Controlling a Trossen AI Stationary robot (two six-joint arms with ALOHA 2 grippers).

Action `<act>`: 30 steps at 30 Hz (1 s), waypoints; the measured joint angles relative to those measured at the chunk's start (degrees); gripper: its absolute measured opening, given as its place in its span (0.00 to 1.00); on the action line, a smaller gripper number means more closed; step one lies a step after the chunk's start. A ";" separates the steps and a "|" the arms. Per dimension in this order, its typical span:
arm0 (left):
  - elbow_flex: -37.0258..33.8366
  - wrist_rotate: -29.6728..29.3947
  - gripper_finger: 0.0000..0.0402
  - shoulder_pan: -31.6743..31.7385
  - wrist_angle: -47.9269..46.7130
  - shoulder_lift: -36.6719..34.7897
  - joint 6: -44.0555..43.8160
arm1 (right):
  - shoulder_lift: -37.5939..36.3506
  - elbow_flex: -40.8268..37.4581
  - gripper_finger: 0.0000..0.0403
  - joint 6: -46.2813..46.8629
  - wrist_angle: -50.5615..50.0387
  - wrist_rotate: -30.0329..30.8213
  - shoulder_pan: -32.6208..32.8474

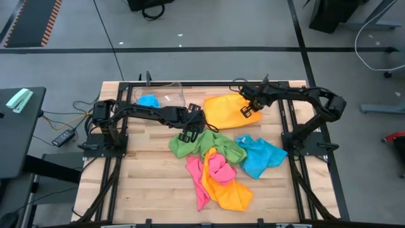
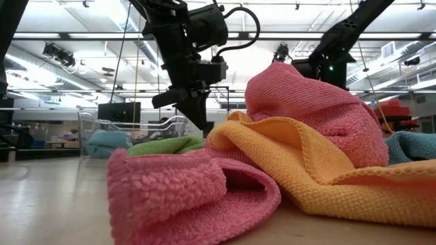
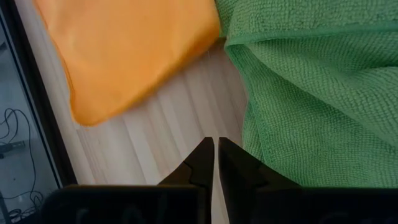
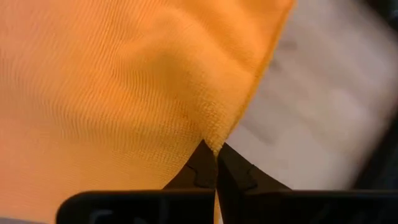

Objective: Fold microfiber towels
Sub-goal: Fold the top orange microfiber towel

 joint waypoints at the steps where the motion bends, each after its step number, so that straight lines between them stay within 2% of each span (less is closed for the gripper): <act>1: 0.00 -0.02 0.07 -0.02 0.00 0.00 0.00 | -0.02 1.20 0.01 -0.28 -1.65 1.17 -0.18; 6: 0.00 -0.02 0.09 -0.02 -0.02 0.00 0.02 | -0.07 5.61 0.01 -2.41 -5.36 2.89 -1.30; 12: 0.00 -0.03 0.08 0.00 -0.02 0.00 -0.07 | -0.08 6.57 0.01 -2.94 -6.50 2.90 -1.63; 18: 0.00 -0.04 0.06 0.00 0.72 0.00 -0.08 | 1.80 6.57 0.01 -2.98 -4.85 3.07 2.46; 30: 0.02 -0.02 0.08 -0.02 1.07 0.00 -1.57 | 4.02 6.53 0.01 -2.07 4.98 2.14 10.37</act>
